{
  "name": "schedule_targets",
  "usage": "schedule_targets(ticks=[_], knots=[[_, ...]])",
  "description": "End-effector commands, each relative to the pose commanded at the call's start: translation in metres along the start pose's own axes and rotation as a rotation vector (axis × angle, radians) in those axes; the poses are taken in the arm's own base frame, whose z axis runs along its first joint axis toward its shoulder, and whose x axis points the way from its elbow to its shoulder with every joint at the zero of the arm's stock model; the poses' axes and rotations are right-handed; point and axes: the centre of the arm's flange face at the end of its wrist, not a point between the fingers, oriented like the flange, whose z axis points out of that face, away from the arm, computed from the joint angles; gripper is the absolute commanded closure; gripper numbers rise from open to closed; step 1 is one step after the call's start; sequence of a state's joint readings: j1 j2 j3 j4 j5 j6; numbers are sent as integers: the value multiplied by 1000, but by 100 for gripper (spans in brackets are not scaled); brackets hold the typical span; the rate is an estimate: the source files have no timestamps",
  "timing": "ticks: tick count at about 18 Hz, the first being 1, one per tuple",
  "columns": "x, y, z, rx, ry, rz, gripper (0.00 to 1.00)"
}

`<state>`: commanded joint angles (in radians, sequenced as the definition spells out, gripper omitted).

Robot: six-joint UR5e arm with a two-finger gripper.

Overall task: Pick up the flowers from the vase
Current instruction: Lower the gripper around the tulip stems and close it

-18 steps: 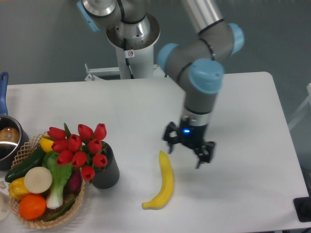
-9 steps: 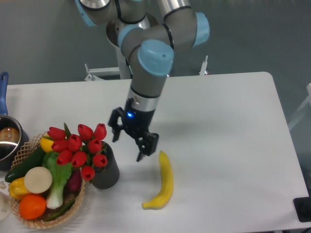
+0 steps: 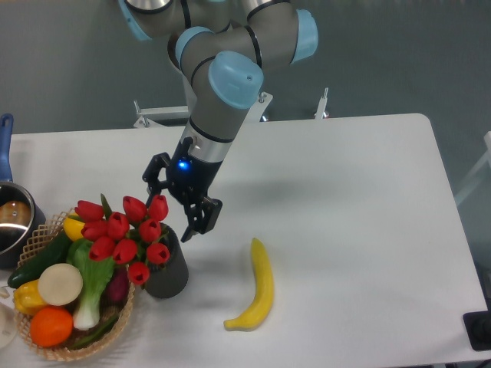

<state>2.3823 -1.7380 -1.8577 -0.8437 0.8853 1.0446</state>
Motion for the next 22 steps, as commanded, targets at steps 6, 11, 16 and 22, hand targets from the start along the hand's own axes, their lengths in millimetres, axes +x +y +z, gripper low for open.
schedule_targets(ticks=[6, 11, 16, 22], knots=[[-24, -2, 12, 100, 34, -9, 0], [-29, 7, 17, 221, 113, -49, 0], [-48, 22, 15, 275, 121, -51, 83], [-59, 32, 8, 302, 114, -58, 100]])
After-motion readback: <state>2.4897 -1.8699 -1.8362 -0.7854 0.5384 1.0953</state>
